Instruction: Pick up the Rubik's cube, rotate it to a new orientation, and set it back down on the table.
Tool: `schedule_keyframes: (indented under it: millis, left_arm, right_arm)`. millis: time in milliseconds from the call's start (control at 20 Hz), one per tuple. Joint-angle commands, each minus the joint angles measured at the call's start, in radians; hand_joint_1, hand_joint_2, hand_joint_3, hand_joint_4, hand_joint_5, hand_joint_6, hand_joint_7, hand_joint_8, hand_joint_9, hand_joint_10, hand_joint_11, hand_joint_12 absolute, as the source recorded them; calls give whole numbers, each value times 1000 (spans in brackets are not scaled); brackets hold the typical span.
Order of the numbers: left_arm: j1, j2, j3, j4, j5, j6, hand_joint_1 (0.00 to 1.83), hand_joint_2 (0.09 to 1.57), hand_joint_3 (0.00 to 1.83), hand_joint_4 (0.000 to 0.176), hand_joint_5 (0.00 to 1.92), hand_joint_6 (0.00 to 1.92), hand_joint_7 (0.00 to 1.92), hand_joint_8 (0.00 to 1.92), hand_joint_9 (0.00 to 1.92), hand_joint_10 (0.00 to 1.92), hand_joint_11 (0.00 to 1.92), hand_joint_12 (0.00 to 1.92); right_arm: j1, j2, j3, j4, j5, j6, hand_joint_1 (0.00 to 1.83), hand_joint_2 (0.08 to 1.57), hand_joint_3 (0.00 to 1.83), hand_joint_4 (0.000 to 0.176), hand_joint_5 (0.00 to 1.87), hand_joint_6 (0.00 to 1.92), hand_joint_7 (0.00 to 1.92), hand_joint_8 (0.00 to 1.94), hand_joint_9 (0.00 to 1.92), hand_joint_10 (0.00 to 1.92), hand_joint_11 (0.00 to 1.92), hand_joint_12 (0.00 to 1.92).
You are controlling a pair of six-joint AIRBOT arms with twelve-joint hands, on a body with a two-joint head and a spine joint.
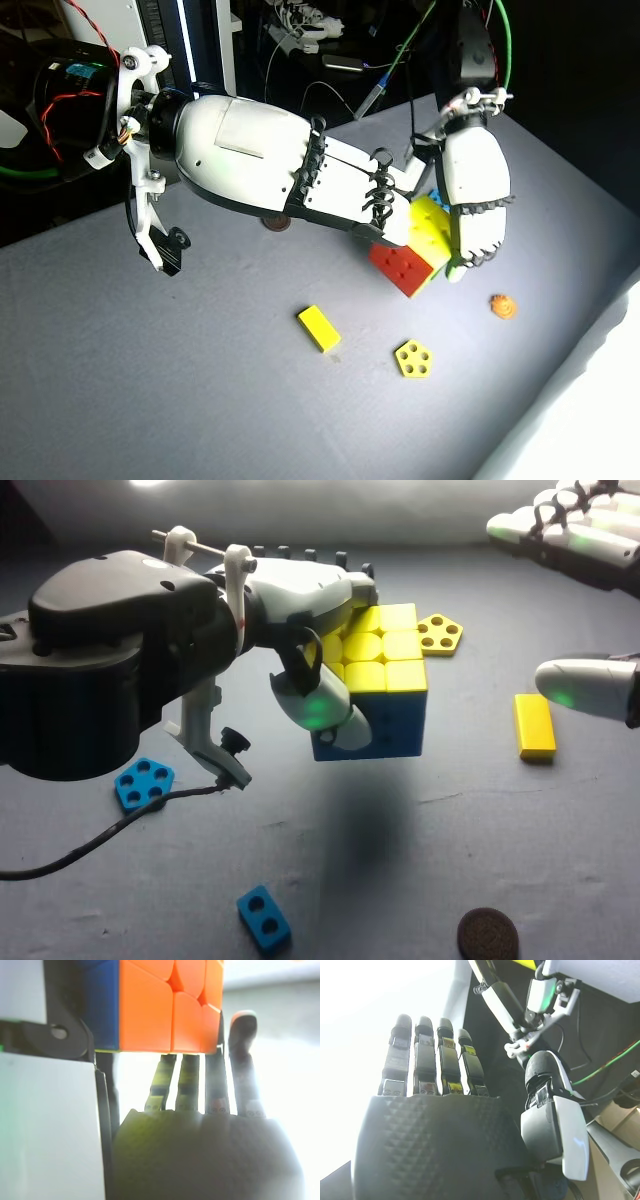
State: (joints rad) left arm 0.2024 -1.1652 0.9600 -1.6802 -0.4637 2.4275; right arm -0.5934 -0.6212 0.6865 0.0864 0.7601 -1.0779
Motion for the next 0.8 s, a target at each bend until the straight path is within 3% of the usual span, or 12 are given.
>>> schedule_keyframes:
  millis: [0, 100, 300, 350, 450, 500, 550, 600, 650, 700, 750]
  left_arm:
    - [-33, 18, -13, 38, -4, -8, 1017, 1421, 0, 0, 470, 1683, 483, 1879, 352, 1842, 325, 1921]
    - [-52, 28, -29, 33, -4, -8, 1049, 1397, 0, 0, 535, 1592, 495, 1867, 322, 1877, 278, 1921]
    - [-96, 36, -32, -13, -1, 40, 1021, 1416, 4, 0, 465, 1671, 498, 1881, 334, 1887, 282, 1921]
    - [-105, 36, -29, -25, 4, 57, 1008, 1428, 7, 0, 452, 1685, 477, 1913, 324, 1914, 300, 1921]
    - [-116, 38, -29, -34, 5, 65, 986, 1435, 2, 21, 439, 1760, 469, 1860, 280, 1908, 268, 1921]
    - [-122, 38, -29, -34, 4, 66, 1030, 1408, 0, 0, 503, 1628, 489, 1872, 305, 1910, 310, 1921]
    - [-126, 38, -29, -34, 3, 67, 1030, 1408, 0, 0, 503, 1628, 489, 1872, 305, 1910, 310, 1921]
    - [-131, 38, -28, -34, 2, 74, 1040, 1405, 0, 0, 518, 1596, 484, 1892, 305, 1919, 316, 1921]
    - [-136, 37, -28, -34, 1, 81, 1026, 1413, 0, 0, 494, 1632, 477, 1896, 306, 1896, 325, 1921]
    - [-141, 36, -28, -34, 1, 92, 1015, 1421, 2, 0, 472, 1664, 475, 1899, 298, 1916, 295, 1921]
    - [-145, 36, -28, -34, -1, 103, 1015, 1421, 2, 0, 472, 1664, 475, 1899, 298, 1916, 295, 1921]
  right_arm:
    - [23, 4, -1, 0, 135, 5, 35, 1260, 0, 0, 96, 7, 152, 2, 139, 5, 0, 283]
    - [44, 4, -1, -17, 130, 10, 15, 1265, 1, 0, 80, 5, 156, 4, 145, 5, 0, 354]
    - [85, 10, -1, -50, 37, 79, 31, 1263, 0, 0, 88, 3, 173, 2, 172, 9, 0, 541]
    - [91, 17, -1, -76, 29, 96, 41, 1258, 0, 0, 97, 5, 208, 9, 236, 32, 0, 730]
    - [94, 33, -5, -132, 28, 115, 66, 1242, 0, 0, 140, 17, 275, 19, 406, 104, 0, 1101]
    - [93, 45, -11, -155, 25, 132, 50, 1233, 0, 0, 180, 25, 455, 69, 587, 254, 0, 1510]
    - [93, 51, -14, -182, 15, 162, 50, 1233, 0, 0, 180, 25, 455, 69, 587, 254, 0, 1510]
    - [93, 52, -15, -197, -1, 182, 53, 1233, 0, 0, 191, 11, 548, 76, 486, 719, 0, 1656]
    - [95, 51, -18, -199, -31, 183, 97, 1242, 0, 0, 178, 1, 625, 338, 373, 1385, 116, 1898]
    - [98, 51, -22, -199, -68, 183, 112, 1243, 0, 0, 182, 1, 581, 642, 392, 1545, 223, 1916]
    - [100, 50, -22, -197, -83, 184, 112, 1243, 0, 0, 182, 1, 581, 642, 392, 1545, 223, 1916]
